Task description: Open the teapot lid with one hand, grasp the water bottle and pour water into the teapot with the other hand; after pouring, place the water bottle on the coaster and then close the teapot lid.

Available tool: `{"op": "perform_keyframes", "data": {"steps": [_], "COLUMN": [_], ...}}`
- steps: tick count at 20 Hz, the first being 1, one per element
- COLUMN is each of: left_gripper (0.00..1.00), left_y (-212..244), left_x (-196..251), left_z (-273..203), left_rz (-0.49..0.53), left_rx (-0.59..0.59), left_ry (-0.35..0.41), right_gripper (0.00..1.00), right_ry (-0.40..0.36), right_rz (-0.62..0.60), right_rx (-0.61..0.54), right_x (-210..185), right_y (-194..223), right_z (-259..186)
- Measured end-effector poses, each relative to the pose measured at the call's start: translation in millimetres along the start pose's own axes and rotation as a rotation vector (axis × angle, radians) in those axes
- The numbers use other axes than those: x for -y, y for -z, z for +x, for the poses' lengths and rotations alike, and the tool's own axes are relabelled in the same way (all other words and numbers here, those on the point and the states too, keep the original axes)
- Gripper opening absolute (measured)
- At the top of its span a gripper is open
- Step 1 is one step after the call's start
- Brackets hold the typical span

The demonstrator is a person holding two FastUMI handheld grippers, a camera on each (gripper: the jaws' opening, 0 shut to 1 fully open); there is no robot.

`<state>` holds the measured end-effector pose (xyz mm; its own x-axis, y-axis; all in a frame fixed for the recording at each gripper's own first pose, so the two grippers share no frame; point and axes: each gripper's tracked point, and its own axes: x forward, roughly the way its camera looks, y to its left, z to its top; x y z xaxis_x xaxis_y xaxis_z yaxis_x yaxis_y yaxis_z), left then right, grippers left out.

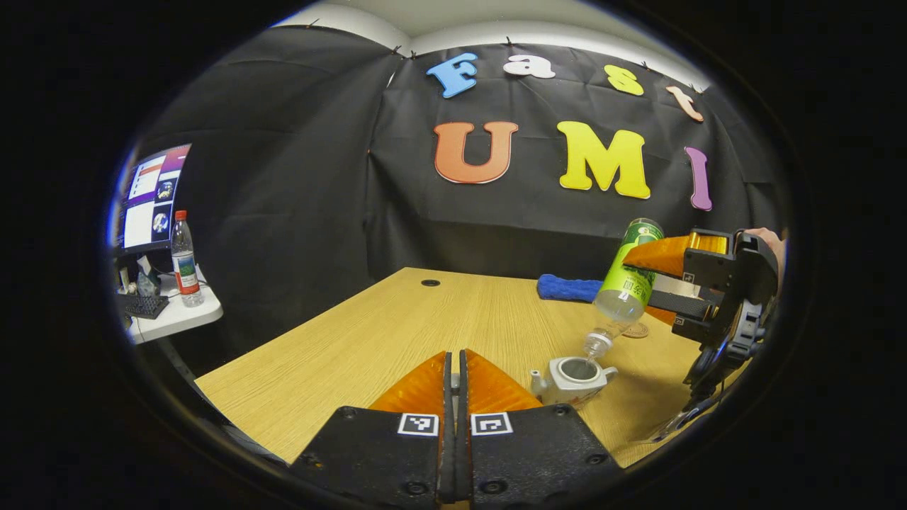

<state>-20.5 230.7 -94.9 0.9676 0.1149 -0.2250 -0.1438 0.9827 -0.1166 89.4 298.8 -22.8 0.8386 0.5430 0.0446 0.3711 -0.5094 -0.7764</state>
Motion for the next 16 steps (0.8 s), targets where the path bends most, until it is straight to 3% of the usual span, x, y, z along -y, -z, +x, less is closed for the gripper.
{"op": "perform_keyframes", "data": {"steps": [9,14,16], "left_gripper": [0.02,0.02,0.02], "left_y": [-2,0,-1], "left_x": [0,-5,-2], "left_z": [0,1,0], "left_rz": [0.004,-0.003,-0.003], "left_rx": [0.004,0.000,0.004], "left_ry": [-0.002,-0.016,-0.013], "right_gripper": [0.71,0.70,0.70], "right_ry": [-0.005,-0.094,-0.141], "right_rz": [0.022,0.305,0.510], "right_rx": [0.008,0.010,-0.004], "right_x": [3,-11,-18], "right_y": [-5,-8,-5], "right_z": [0,-3,-7]}}
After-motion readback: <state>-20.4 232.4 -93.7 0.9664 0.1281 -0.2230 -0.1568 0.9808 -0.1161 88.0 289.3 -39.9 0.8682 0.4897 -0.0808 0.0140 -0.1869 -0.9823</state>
